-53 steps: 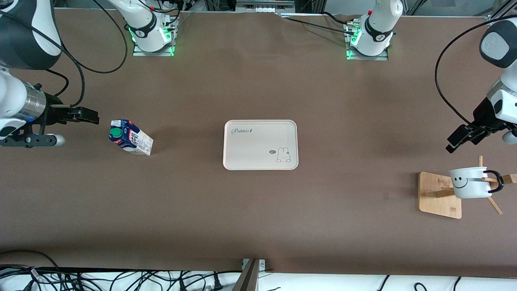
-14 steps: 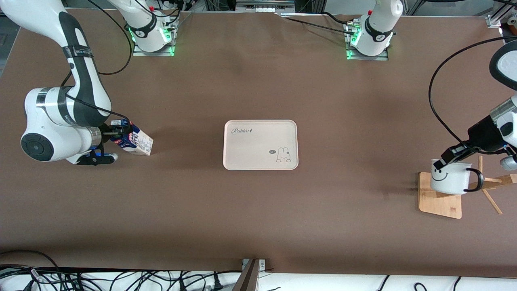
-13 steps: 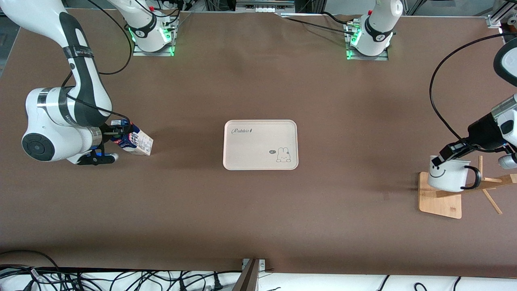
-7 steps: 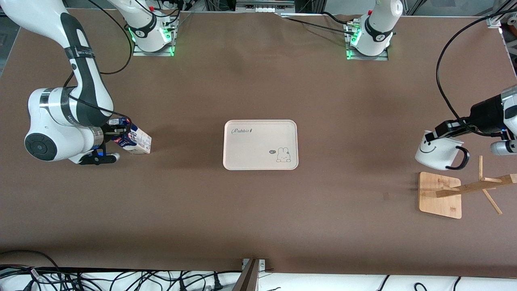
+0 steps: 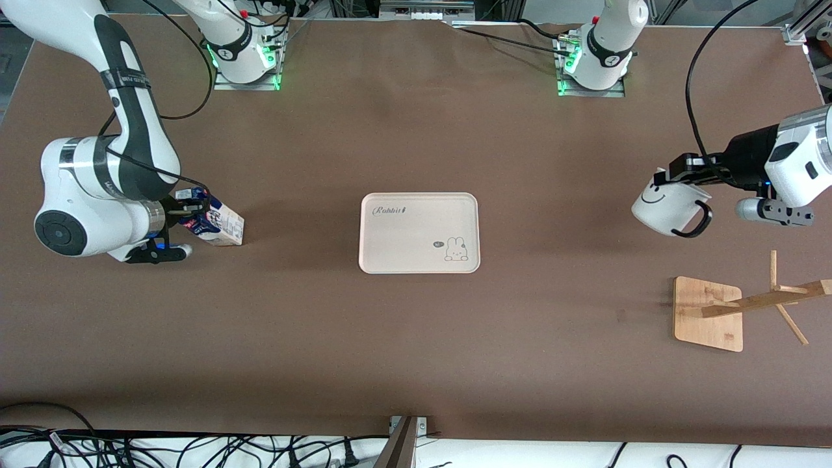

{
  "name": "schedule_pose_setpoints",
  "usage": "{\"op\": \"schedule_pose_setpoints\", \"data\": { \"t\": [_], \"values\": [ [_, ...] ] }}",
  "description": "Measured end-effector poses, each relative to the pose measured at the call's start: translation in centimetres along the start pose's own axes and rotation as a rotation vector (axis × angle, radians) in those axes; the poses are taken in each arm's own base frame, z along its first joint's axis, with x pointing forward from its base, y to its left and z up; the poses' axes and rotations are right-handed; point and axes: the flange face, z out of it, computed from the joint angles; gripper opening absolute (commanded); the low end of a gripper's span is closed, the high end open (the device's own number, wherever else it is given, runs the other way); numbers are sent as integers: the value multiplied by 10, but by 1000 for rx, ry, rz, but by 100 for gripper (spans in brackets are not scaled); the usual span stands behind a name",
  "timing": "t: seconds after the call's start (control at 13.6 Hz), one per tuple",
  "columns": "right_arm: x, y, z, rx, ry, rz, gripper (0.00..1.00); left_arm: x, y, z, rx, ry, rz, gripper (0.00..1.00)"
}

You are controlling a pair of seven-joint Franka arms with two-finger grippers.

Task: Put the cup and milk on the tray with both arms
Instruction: 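Lift the milk carton with the right gripper while the left gripper pulls the mug off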

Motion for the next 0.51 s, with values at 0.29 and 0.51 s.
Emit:
{"op": "schedule_pose_setpoints", "data": {
  "t": [0.29, 0.51],
  "values": [
    [-49, -5, -50, 16, -9, -2, 47, -11, 11, 1, 10, -75, 22, 0],
    [-81, -28, -78, 51, 2, 14, 47, -15, 38, 9, 123, -86, 77, 0]
  ]
}}
